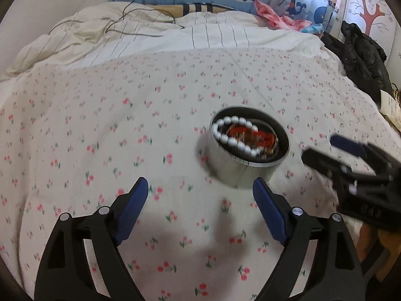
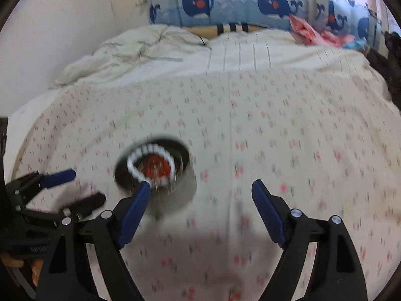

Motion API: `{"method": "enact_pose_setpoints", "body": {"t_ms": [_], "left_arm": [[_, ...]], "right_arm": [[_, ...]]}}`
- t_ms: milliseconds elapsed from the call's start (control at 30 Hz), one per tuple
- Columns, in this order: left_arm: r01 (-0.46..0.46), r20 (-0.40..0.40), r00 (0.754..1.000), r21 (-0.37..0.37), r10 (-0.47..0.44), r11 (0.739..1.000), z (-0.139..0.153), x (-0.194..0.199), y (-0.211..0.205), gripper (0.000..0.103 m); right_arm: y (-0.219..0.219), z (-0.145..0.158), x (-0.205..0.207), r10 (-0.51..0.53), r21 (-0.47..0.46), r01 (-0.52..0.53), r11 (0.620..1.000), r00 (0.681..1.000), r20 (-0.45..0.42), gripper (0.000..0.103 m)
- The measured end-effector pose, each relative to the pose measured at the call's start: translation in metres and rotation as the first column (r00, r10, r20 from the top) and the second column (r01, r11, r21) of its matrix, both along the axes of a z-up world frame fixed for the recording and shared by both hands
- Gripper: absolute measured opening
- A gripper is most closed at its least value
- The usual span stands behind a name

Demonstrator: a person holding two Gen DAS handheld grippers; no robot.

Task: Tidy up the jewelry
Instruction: 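Open both tools to drop the bracelets into the tin and withdraw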

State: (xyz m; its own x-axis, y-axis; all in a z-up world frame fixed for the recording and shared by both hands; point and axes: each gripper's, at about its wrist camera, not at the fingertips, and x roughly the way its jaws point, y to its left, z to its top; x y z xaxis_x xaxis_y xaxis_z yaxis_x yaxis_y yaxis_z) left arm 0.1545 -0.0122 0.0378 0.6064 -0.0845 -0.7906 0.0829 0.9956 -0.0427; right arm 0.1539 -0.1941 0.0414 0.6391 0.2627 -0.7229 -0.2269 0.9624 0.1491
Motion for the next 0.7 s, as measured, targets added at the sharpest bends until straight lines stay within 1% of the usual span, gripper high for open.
{"method": "enact_pose_setpoints", "body": {"t_ms": [200,267,300,333,367,400,467,533,567,600,667,700], "left_arm": [[-0.024,-0.009,1.0,0.022,0.024,0.999,-0.016,-0.022,-0.002,0.084],[-0.035,-0.009,0.999,0.051,0.036,0.998,-0.023,-0.026,-0.003,0.085],[-0.047,-0.001,0.999,0.08,0.047,0.996,-0.027,-0.029,-0.003,0.086],[-0.056,0.004,0.998,0.098,0.056,0.994,-0.029,-0.031,-0.002,0.087],[-0.075,0.0,0.997,0.118,0.075,0.99,-0.033,-0.031,0.0,0.088],[-0.086,-0.012,0.996,0.12,0.088,0.989,-0.035,-0.031,0.002,0.088],[-0.103,-0.006,0.994,0.119,0.105,0.988,-0.035,-0.034,0.005,0.089],[-0.134,0.002,0.991,0.142,0.136,0.981,-0.037,-0.037,0.01,0.092],[-0.151,-0.007,0.988,0.134,0.153,0.979,-0.039,-0.037,0.014,0.093],[-0.166,-0.015,0.986,0.108,0.169,0.98,-0.042,-0.038,0.019,0.093],[-0.175,-0.037,0.983,0.053,0.177,0.983,-0.047,-0.039,0.024,0.094],[-0.171,-0.046,0.984,0.038,0.173,0.985,-0.05,-0.039,0.024,0.095]], "right_arm": [[-0.002,-0.017,-0.038,-0.022,-0.018,0.021,1.0,0.999,-0.048,0.08],[-0.001,-0.024,-0.045,-0.025,-0.019,0.024,1.0,0.998,-0.061,0.085],[-0.001,-0.029,-0.046,-0.03,-0.023,0.028,0.999,0.997,-0.073,0.087],[0.0,-0.032,-0.047,-0.031,-0.03,0.029,0.999,0.996,-0.08,0.088],[0.002,-0.036,-0.046,-0.035,-0.04,0.031,0.999,0.995,-0.088,0.088],[0.002,-0.04,-0.044,-0.041,-0.056,0.036,0.998,0.994,-0.099,0.089],[0.001,-0.046,-0.042,-0.054,-0.08,0.045,0.996,0.992,-0.117,0.095],[0.006,-0.049,-0.043,-0.045,-0.135,0.029,0.99,0.992,-0.12,0.095],[0.009,-0.051,-0.044,-0.039,-0.162,0.02,0.987,0.992,-0.117,0.095],[0.011,-0.052,-0.046,-0.038,-0.178,0.017,0.984,0.993,-0.113,0.095],[0.01,-0.053,-0.047,-0.044,-0.171,0.025,0.985,0.993,-0.107,0.095],[0.009,-0.053,-0.048,-0.046,-0.169,0.027,0.985,0.993,-0.107,0.096]]}}
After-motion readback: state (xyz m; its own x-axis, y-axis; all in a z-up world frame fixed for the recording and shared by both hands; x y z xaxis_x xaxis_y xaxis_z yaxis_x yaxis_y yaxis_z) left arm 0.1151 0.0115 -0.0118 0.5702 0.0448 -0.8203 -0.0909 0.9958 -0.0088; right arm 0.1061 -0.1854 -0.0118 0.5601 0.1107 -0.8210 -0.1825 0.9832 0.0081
